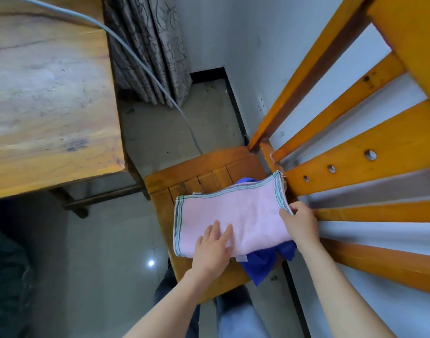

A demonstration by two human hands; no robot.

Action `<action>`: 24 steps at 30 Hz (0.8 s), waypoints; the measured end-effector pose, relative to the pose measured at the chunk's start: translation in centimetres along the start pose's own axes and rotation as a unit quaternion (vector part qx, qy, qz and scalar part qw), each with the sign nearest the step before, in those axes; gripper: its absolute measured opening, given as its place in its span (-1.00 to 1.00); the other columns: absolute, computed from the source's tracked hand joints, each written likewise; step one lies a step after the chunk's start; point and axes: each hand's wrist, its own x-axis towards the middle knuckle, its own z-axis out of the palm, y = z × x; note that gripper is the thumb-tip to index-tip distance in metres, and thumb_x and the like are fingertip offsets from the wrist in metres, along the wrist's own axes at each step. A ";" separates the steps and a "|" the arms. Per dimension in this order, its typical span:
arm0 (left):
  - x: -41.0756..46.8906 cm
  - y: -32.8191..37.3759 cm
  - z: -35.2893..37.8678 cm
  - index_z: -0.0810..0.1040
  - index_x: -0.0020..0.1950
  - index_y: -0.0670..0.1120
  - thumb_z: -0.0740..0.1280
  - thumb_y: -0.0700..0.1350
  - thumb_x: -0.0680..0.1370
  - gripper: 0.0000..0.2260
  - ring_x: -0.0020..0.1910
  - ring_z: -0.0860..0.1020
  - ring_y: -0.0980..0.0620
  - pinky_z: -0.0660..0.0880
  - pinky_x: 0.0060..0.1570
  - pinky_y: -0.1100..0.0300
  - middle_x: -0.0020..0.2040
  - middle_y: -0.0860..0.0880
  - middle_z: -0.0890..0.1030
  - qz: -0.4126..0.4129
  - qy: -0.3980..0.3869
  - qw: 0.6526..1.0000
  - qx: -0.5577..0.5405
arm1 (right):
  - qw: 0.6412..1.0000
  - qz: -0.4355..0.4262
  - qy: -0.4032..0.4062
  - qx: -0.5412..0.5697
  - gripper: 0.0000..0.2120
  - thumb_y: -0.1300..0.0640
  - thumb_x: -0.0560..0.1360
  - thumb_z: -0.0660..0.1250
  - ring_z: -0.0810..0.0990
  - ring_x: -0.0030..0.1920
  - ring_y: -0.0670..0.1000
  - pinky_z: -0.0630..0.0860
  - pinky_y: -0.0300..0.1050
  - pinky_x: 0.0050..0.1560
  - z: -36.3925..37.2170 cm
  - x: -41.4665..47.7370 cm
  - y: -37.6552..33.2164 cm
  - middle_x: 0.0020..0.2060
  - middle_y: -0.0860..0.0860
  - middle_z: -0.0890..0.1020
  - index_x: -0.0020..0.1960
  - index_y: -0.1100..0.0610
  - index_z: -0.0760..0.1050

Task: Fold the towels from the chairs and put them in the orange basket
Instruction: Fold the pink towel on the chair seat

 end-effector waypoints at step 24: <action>-2.0 -7.1 3.9 0.32 0.36 -0.10 0.25 0.11 0.43 -0.45 0.25 0.42 -0.11 0.39 0.21 0.02 0.30 -0.05 0.44 -0.331 0.072 0.793 -0.506 | 0.925 -0.293 0.042 -0.239 -0.79 0.25 0.25 0.50 0.59 -0.40 0.07 -0.01 -0.41 -0.53 5.8 -7.3 -2.0 -0.35 0.07 0.63 -0.21 0.17 0.49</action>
